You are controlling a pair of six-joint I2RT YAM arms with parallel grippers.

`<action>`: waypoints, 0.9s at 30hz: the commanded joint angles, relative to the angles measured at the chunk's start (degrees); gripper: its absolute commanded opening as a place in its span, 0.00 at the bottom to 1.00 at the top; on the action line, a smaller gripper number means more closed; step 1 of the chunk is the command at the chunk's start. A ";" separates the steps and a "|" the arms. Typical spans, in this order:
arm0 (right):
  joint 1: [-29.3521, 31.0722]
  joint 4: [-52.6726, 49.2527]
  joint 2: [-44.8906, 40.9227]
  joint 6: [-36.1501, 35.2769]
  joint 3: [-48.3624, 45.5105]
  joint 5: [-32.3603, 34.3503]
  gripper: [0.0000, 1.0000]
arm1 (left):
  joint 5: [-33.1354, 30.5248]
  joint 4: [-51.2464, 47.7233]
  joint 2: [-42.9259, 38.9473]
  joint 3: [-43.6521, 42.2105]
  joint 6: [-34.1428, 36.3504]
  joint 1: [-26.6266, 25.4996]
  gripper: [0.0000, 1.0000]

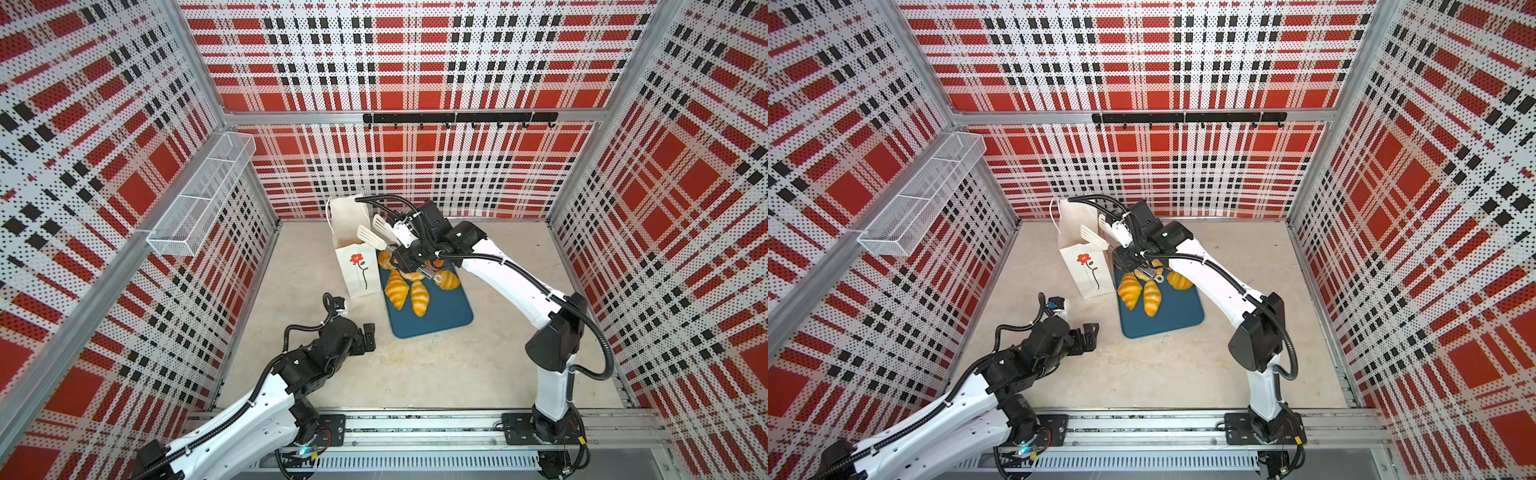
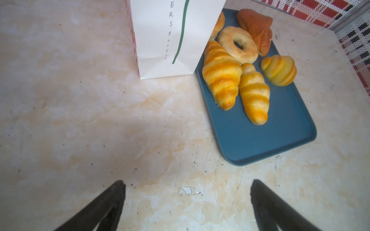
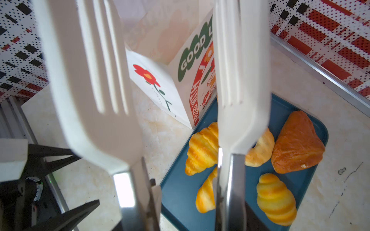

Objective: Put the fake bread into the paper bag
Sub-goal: 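Return the right gripper's tongs over the tray while the left gripper nears the bag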

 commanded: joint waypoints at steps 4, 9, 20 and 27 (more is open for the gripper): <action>-2.22 8.33 -10.46 -1.54 -11.53 -3.87 0.53 | 1.00 2.84 -0.36 3.33 1.60 -0.86 1.00; -4.20 10.92 -15.92 -1.72 -21.64 -8.33 0.52 | 5.53 9.45 -0.41 2.86 2.83 -1.09 1.00; -11.16 18.72 -27.62 1.19 -43.83 -16.68 0.51 | 15.63 22.10 6.66 5.30 5.54 -0.63 0.99; -13.87 13.08 -30.01 1.47 -51.10 -4.61 0.53 | 15.23 22.19 12.24 6.96 5.21 -1.18 0.99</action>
